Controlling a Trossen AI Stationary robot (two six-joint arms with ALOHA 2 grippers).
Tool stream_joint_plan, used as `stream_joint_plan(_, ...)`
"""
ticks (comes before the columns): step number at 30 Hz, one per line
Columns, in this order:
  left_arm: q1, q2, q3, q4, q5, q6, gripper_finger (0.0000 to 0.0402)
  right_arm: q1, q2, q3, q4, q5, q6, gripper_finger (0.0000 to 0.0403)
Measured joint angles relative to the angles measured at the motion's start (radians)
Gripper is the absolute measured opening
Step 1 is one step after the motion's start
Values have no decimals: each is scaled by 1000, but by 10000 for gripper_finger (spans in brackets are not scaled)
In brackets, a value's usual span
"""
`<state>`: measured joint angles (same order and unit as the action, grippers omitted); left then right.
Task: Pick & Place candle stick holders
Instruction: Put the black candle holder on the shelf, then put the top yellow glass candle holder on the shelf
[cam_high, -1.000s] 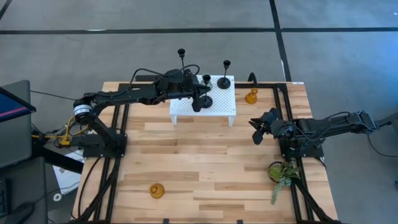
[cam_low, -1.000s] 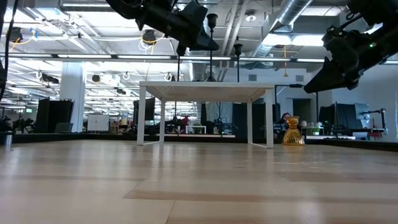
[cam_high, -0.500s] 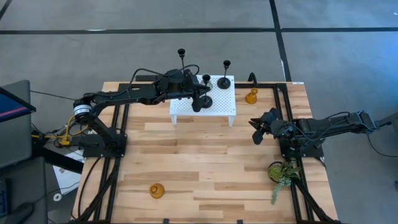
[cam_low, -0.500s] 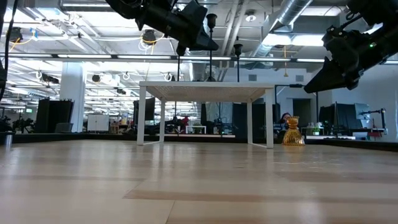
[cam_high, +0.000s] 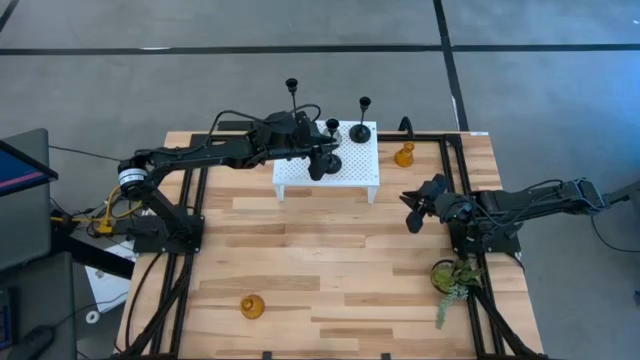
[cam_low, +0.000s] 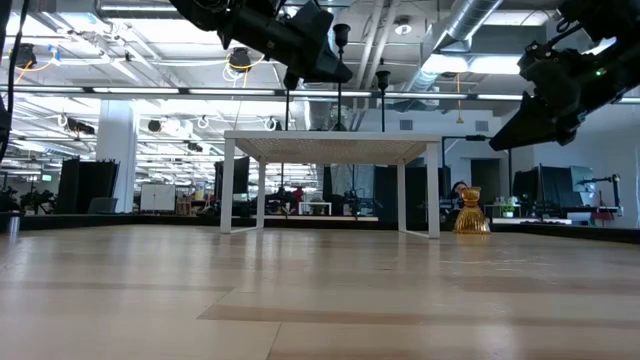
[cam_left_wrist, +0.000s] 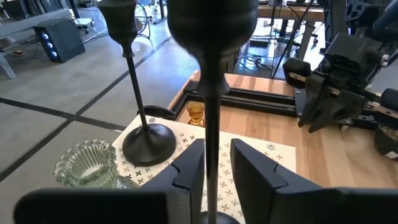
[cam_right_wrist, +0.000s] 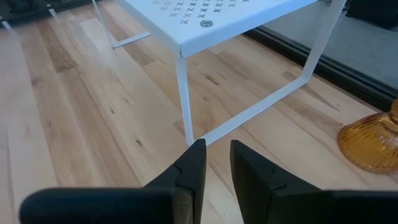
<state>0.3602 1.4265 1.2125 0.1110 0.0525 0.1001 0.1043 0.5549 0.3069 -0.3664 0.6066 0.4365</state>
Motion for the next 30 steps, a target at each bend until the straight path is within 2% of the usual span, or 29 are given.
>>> stream_joint_plan(10, 1, -5, 0, -1, -25, 31, 134, 0, 0, 0, 0, -8, -1, 65)
stream_joint_plan(19, 1, -139, 2, -98, -53, 58, 148, 0, 0, 0, -49, -57, -1, 65)
stream_joint_plan(22, -2, -195, 2, -187, -52, 58, 144, 0, 0, 0, -49, -58, -1, 65)
stream_joint_plan(30, -4, -338, 2, -580, -51, 21, 111, 0, 0, 0, -49, -57, -1, 65)
